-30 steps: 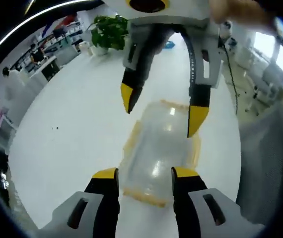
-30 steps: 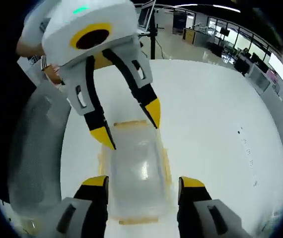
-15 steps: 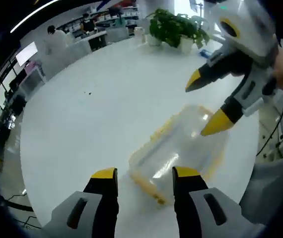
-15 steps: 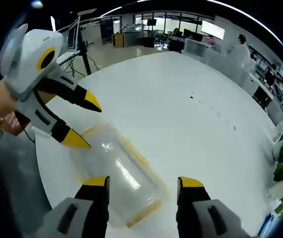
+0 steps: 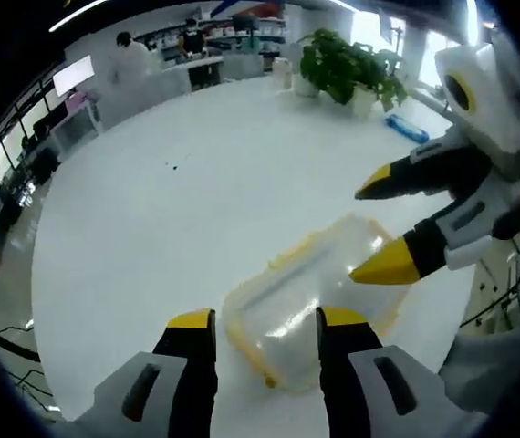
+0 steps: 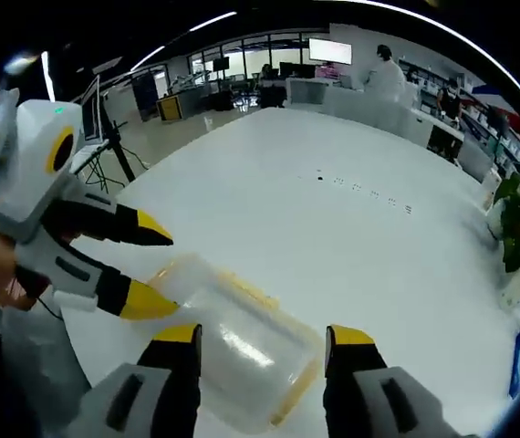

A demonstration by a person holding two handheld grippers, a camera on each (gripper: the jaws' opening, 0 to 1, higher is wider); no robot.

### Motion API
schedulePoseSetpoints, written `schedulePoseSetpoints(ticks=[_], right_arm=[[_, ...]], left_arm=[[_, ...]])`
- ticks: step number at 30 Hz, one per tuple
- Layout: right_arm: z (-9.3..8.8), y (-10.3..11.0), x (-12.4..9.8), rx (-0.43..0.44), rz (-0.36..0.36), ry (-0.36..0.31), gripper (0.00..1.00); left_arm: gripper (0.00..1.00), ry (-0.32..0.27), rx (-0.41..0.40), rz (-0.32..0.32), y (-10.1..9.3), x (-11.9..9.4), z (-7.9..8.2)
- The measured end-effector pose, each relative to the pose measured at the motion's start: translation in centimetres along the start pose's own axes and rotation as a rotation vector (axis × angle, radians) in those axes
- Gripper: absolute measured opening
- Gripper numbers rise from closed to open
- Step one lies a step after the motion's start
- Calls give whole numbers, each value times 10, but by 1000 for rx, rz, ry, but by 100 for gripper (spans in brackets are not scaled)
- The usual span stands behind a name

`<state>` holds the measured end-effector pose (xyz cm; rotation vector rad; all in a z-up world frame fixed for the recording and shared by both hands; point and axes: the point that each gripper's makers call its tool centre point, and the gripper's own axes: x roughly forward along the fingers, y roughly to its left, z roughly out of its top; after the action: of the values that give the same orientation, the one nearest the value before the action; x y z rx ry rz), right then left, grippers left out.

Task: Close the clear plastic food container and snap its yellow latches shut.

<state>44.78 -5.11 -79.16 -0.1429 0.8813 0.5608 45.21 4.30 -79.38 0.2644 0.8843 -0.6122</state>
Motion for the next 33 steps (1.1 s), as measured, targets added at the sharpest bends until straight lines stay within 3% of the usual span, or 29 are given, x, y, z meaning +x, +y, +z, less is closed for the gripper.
schedulePoseSetpoints(ticks=[3, 7, 9, 15, 18, 23, 28, 29, 30, 33], right_arm=[[-8, -5, 2, 26, -17, -13, 53], [-15, -11, 1, 147, -24, -67, 53], [-19, -11, 2, 224, -2, -100, 52], [-29, -14, 0, 314, 25, -151, 52], [-31, -15, 0, 377, 38, -175, 52], [-31, -15, 1, 381, 42, -177, 52], [-40, -7, 5, 414, 48, -142, 48], [-42, -6, 6, 417, 45, -130, 48], [-48, -6, 9, 412, 34, -102, 47], [-46, -4, 7, 418, 32, -129, 46]], left_arm=[[44, -21, -44, -3, 1, 1, -1], [43, -81, -134, -3, 3, 0, 3], [43, -75, -132, 4, 5, 1, -1], [40, -161, -335, -35, 8, 4, -1], [41, -166, -427, -73, 6, 10, -9], [40, -158, -416, -53, 9, 9, -13], [36, -143, -447, -46, 8, 12, -19], [35, -133, -470, -10, 13, 15, -21], [35, -148, -473, -35, 9, 17, -18], [33, -146, -422, -29, 8, 17, -15]])
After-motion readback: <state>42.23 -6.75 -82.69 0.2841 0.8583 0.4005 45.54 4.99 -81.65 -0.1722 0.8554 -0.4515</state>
